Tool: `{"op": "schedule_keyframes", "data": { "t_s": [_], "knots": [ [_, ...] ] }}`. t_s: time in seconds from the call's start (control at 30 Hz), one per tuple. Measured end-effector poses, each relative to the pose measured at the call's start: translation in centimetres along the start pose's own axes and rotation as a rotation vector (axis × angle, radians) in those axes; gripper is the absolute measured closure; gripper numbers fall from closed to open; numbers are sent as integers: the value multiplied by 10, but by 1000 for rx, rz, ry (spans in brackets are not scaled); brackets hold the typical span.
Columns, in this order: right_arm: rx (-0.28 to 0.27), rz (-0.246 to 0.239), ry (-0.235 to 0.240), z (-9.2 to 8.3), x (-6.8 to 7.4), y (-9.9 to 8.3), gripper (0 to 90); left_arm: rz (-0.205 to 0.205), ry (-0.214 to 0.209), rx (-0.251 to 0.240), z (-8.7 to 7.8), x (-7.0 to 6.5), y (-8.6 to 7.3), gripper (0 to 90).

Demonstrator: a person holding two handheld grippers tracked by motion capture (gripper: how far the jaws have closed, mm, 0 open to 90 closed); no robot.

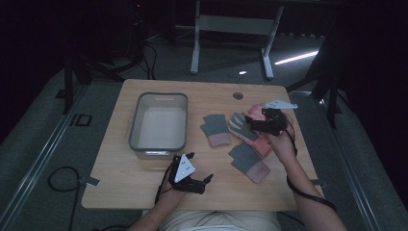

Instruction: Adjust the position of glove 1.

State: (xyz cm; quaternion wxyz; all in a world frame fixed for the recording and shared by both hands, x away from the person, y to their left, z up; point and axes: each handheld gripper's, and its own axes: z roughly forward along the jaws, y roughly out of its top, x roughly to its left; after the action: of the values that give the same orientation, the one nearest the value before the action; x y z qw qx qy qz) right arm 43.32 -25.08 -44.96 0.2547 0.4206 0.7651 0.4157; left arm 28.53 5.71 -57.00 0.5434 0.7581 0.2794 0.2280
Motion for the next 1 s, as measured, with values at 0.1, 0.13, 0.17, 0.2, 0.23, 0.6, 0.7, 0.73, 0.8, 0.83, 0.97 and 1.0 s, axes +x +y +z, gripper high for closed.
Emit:
{"op": "schedule_keyframes", "data": {
  "t_s": [0.1, 0.13, 0.17, 0.2, 0.23, 0.6, 0.7, 0.73, 0.8, 0.83, 0.97, 1.0],
  "knots": [
    [1, -15, 8, 7, 7, 2, 238, 1, 1, 0, 0, 0, 0, 2],
    [-3, -25, 8, 13, 14, 4, 275, 1, 0, 0, 0, 0, 0, 2],
    [1, -25, 21, 17, 17, 6, 289, 1, 0, 1, 0, 0, 0, 2],
    [4, -25, 31, 20, 19, 7, 312, 1, 0, 1, 0, 0, 0, 3],
    [6, -25, 40, 22, 21, 8, 320, 0, 0, 1, 0, 0, 0, 3],
    [147, -96, 179, 65, 47, 10, 517, 6, 4, 0, 1, -1, 0, 3],
    [166, -102, 174, 72, 50, 8, 541, 8, 4, 0, 1, -1, 0, 3],
    [181, -111, 173, 76, 51, 8, 553, 7, 4, 0, 1, -1, 0, 3],
    [208, -131, 179, 83, 53, 7, 571, 5, 1, 2, 1, -1, 0, 3],
    [219, -147, 188, 91, 55, 7, 578, 0, -7, -3, 1, 0, 0, 3],
    [246, -157, 189, 109, 55, 5, 635, -2, -2, -4, 1, 0, 0, 3],
    [246, -157, 189, 109, 55, 5, 635, 1, -2, -5, 1, 0, 0, 3]
  ]
}}
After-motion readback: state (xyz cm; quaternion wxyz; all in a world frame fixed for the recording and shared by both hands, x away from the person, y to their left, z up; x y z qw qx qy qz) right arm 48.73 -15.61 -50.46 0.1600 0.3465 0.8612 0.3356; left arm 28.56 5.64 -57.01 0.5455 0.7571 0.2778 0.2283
